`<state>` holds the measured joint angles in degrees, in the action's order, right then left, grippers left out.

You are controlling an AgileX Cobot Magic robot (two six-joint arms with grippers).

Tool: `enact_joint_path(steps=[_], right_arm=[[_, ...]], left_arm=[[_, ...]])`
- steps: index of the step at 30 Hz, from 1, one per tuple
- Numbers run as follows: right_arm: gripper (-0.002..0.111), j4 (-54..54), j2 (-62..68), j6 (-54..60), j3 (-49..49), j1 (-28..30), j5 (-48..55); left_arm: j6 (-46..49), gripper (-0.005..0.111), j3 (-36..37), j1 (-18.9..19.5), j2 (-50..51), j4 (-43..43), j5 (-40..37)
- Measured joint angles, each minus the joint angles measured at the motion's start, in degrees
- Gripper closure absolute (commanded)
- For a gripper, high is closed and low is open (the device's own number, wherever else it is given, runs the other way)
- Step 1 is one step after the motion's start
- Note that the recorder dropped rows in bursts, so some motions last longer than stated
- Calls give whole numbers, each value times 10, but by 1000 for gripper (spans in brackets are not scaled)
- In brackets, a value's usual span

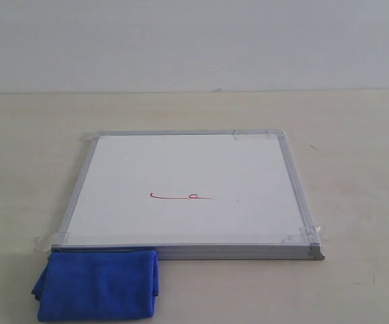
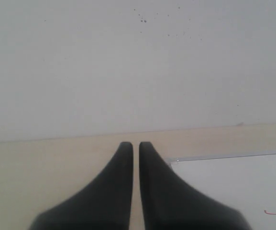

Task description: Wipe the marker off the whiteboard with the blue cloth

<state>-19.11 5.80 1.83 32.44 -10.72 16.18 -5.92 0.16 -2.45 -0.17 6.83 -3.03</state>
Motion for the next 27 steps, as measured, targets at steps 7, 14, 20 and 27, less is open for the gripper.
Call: enact_joint_path(steps=[7, 14, 20, 27], right_arm=[[108, -230, 224, 355, 140, 0, 126], [90, -460, 433, 618, 203, 0, 296], [68, -485, 568, 718, 204, -67, 300], [43, -487, 726, 867, 205, -317, 102]], left_arm=[[0, 102, 0, 0, 0, 0, 0], [0, 102, 0, 0, 0, 0, 0], [0, 102, 0, 0, 0, 0, 0], [0, 102, 0, 0, 0, 0, 0]])
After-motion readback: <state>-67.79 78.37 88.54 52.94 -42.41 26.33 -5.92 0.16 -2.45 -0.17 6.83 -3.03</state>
